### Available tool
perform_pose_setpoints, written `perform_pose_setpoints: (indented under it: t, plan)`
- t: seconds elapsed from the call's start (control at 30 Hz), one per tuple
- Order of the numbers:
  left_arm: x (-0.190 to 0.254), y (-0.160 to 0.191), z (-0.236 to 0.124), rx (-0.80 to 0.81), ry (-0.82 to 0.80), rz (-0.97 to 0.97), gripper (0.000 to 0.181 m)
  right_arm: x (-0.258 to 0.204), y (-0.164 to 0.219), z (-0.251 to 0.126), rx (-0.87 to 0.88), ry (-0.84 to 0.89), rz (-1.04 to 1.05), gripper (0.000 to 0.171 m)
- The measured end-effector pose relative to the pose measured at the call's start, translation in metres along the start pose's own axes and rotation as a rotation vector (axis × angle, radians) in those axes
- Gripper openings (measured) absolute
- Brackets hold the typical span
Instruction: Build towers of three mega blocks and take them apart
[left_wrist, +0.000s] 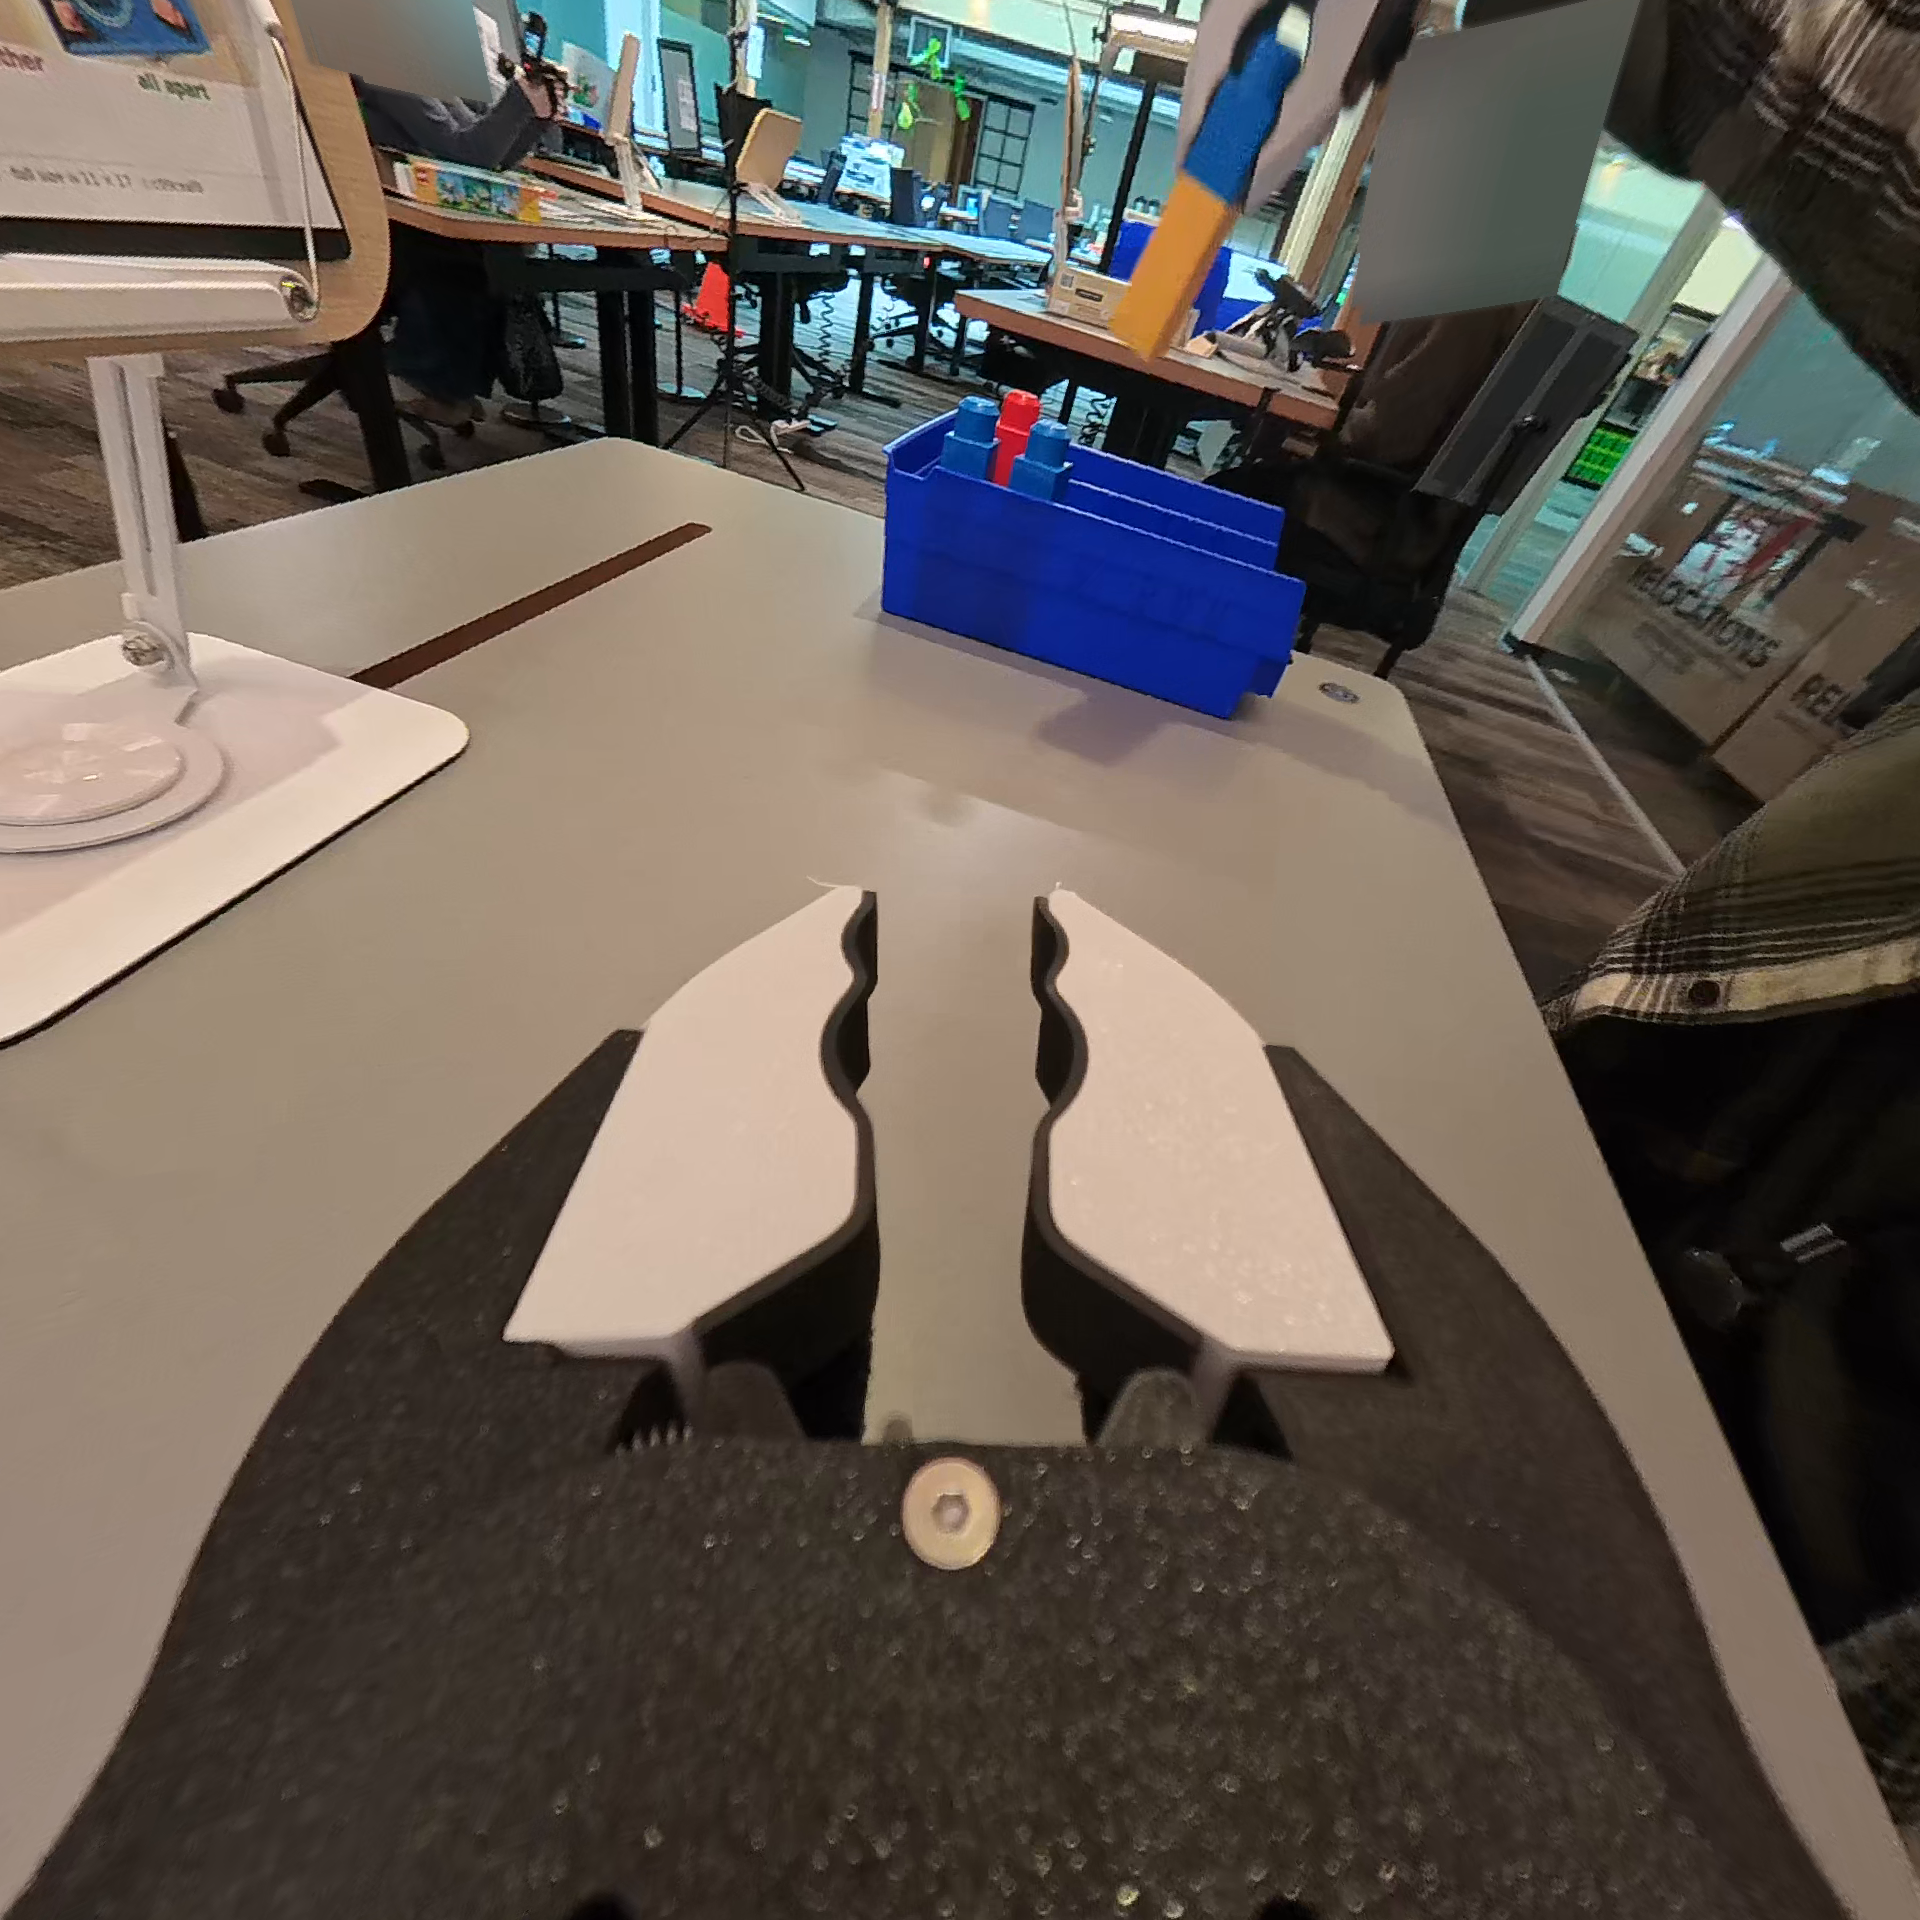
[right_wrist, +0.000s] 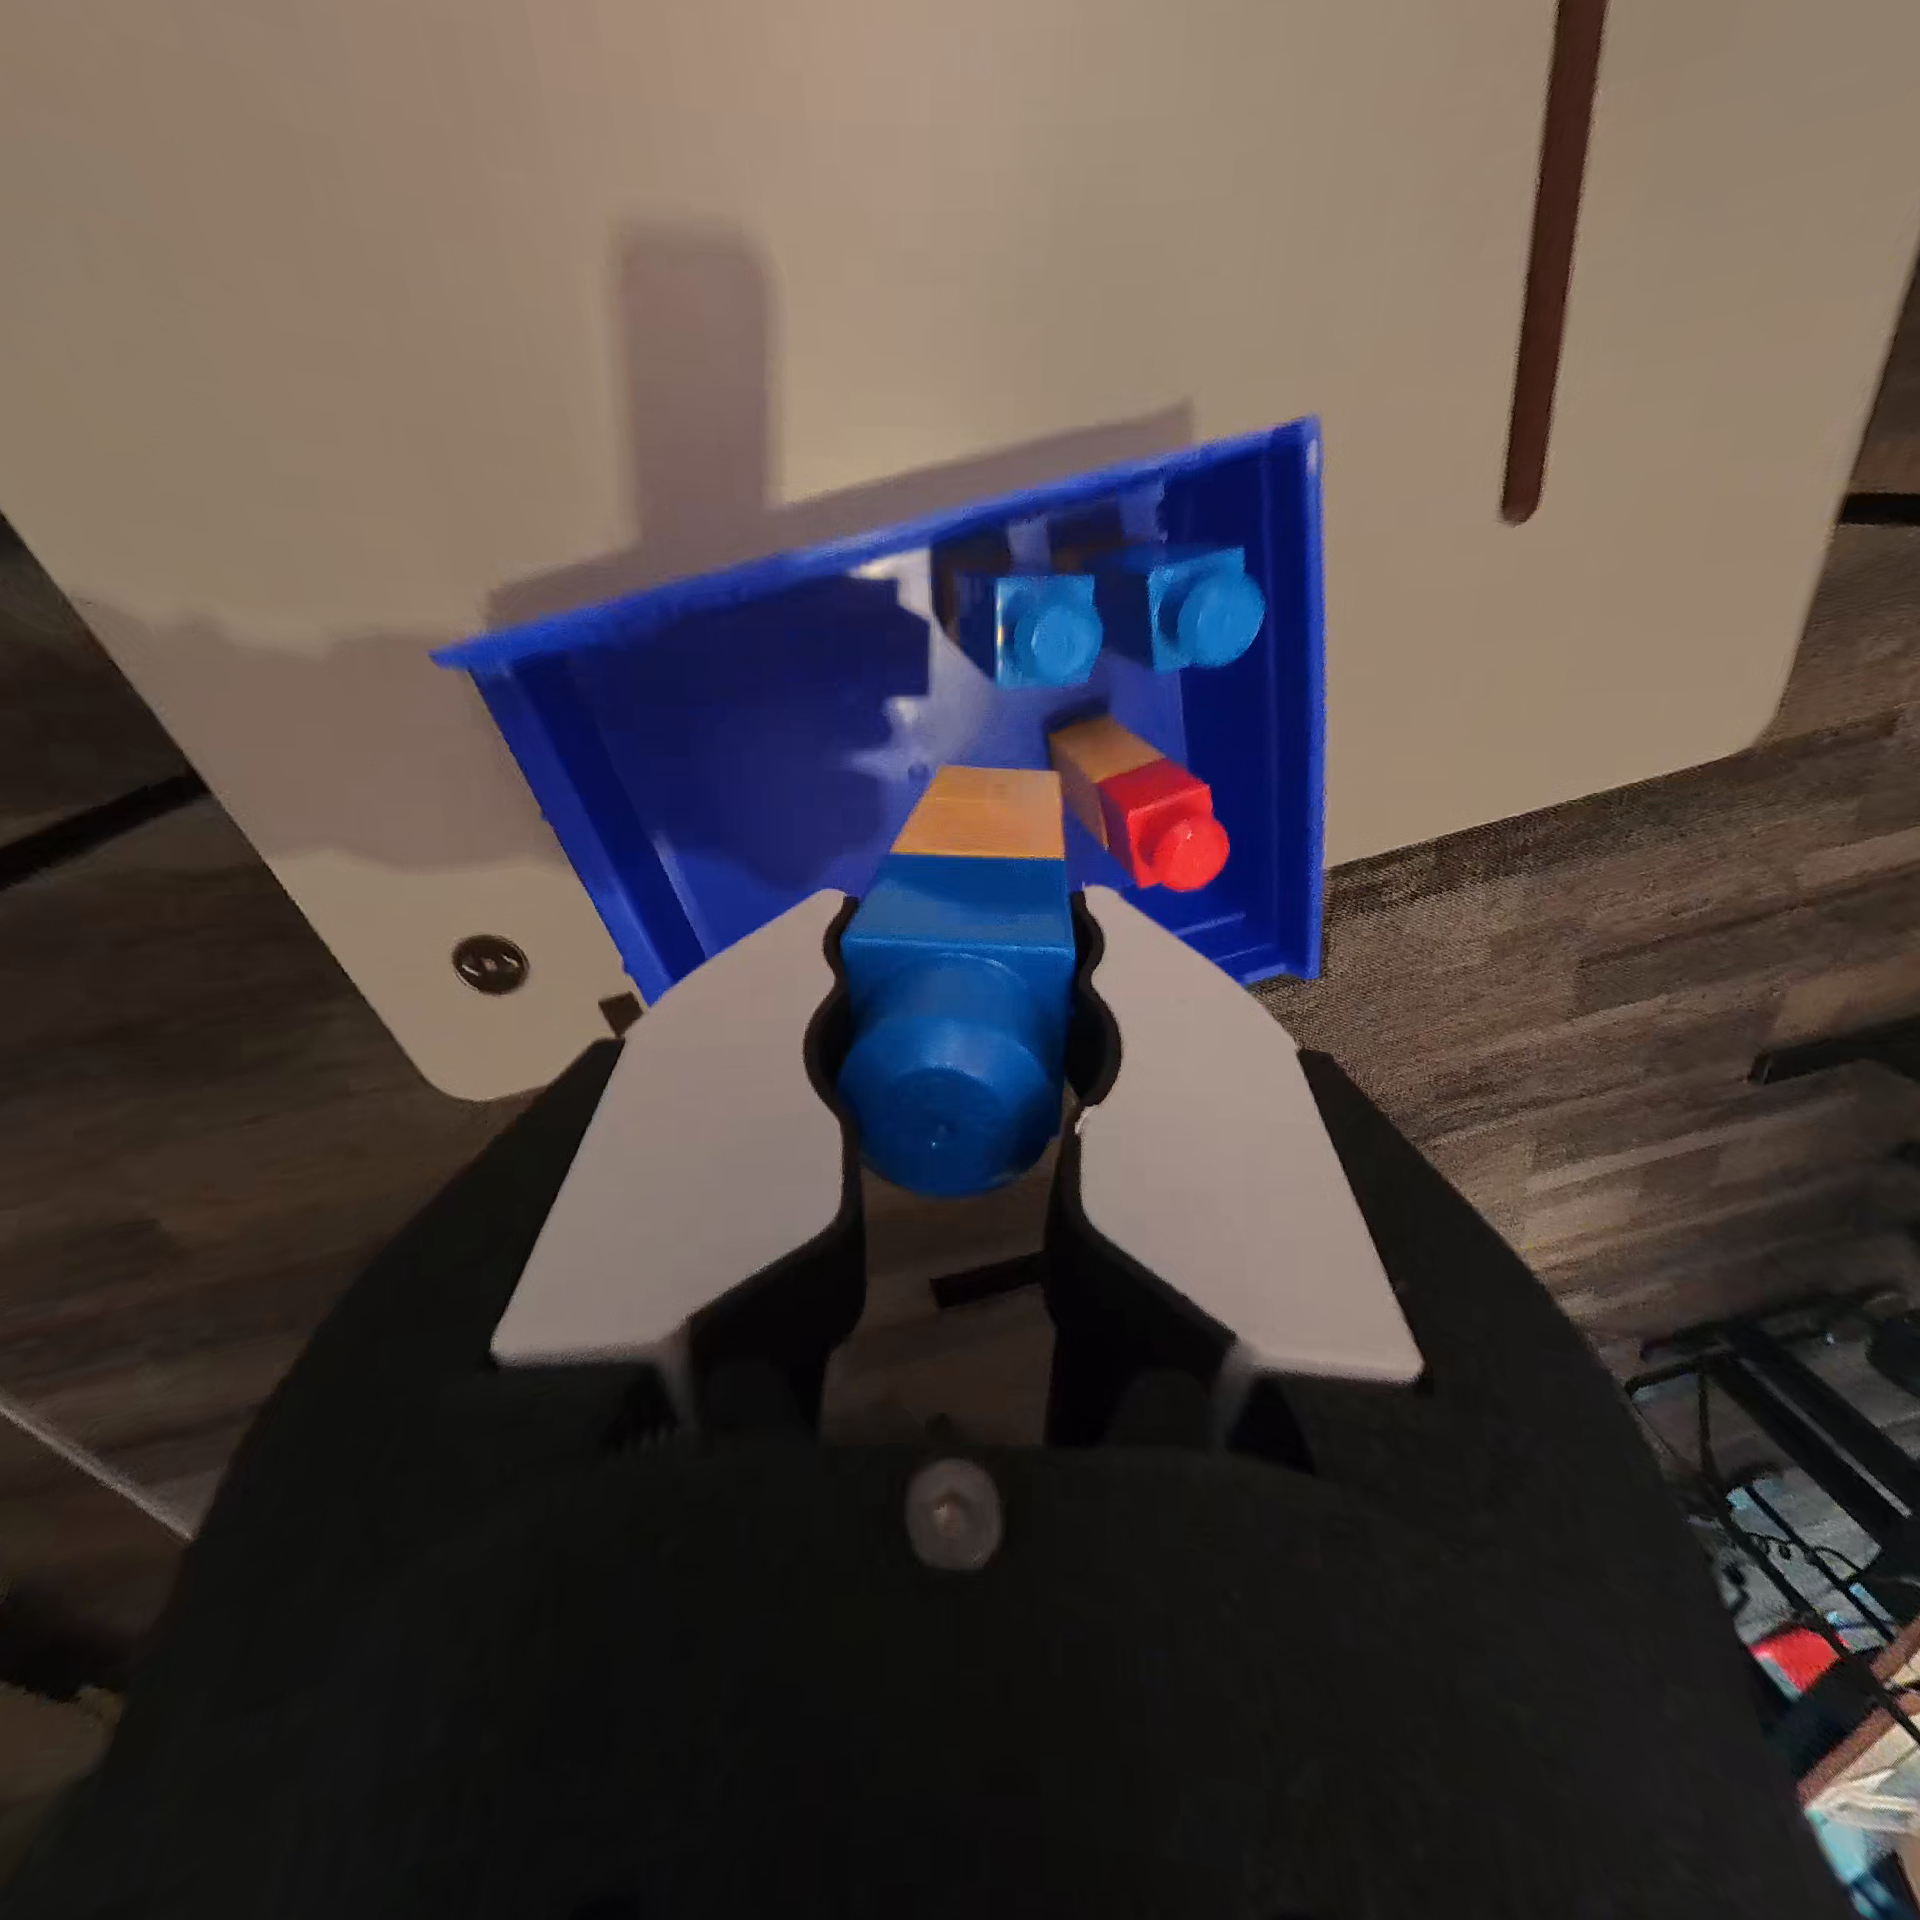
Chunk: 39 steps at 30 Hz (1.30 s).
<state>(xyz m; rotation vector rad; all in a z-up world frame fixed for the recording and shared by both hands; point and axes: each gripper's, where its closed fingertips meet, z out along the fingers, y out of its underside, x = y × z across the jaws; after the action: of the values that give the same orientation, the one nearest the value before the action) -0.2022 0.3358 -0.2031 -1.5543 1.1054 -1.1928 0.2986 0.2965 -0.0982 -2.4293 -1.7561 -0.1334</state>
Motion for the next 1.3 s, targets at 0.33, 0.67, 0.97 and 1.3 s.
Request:
perform_pose_setpoints:
  t: [0.33, 0.67, 0.97, 1.3]
  plan:
    - [-0.011, 0.012, 0.016, -0.025, -0.037, -0.032, 0.027, 0.002, 0.054, 0.100, 0.011, -0.111, -0.107, 0.038]
    - [-0.016, 0.015, 0.025, -0.039, -0.058, -0.040, 0.027, 0.013, 0.051, 0.146, 0.041, -0.200, -0.131, 0.038]
    - [-0.019, 0.019, 0.031, -0.060, -0.061, -0.047, 0.027, 0.015, 0.057, 0.171, 0.043, -0.244, -0.136, 0.038]
    - [-0.017, 0.023, 0.036, -0.085, -0.054, -0.044, 0.027, 0.022, 0.055, 0.168, 0.040, -0.204, -0.093, 0.047]
